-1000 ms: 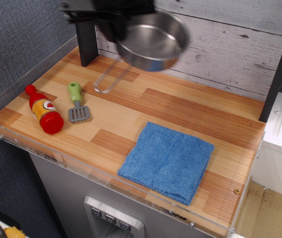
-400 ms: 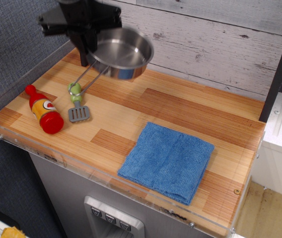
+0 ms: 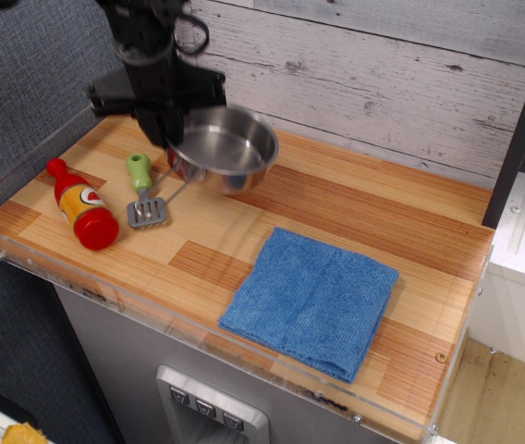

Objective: Place the vessel just behind the spatula.

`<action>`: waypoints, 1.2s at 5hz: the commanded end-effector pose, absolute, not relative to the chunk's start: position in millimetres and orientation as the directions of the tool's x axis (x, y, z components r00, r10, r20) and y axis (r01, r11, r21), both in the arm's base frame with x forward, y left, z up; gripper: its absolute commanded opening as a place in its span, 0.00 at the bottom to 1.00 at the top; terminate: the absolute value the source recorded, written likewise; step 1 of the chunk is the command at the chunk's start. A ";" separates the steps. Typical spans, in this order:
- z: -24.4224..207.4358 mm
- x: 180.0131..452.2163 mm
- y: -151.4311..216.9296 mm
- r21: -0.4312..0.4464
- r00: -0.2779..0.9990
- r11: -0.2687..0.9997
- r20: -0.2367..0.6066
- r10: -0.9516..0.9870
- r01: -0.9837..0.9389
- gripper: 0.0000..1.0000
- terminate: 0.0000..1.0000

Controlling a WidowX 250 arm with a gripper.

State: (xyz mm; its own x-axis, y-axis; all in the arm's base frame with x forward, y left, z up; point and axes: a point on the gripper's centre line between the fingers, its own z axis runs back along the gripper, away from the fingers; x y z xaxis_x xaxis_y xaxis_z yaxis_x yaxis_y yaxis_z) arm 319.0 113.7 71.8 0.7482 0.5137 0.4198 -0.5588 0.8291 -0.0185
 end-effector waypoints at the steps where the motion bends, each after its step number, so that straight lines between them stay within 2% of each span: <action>1: 43.0 325.2 117.4 -0.093 0.723 0.811 0.402 0.562 -0.578 0.00 0.00; 2: 27.4 320.9 117.9 -0.112 0.711 0.793 0.381 0.591 -0.599 0.00 0.00; 3: 24.1 319.5 117.5 -0.113 0.698 0.772 0.363 0.618 -0.625 0.00 0.00; 4: 29.8 321.2 120.2 -0.098 0.683 0.757 0.369 0.630 -0.645 1.00 0.00; 6: 33.1 320.6 125.7 -0.081 0.689 0.762 0.373 0.621 -0.643 1.00 0.00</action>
State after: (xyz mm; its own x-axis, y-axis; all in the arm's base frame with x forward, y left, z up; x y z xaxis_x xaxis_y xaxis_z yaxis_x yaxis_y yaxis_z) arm 321.5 123.0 21.0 0.7050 0.6240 0.3370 -0.6413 0.7638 -0.0730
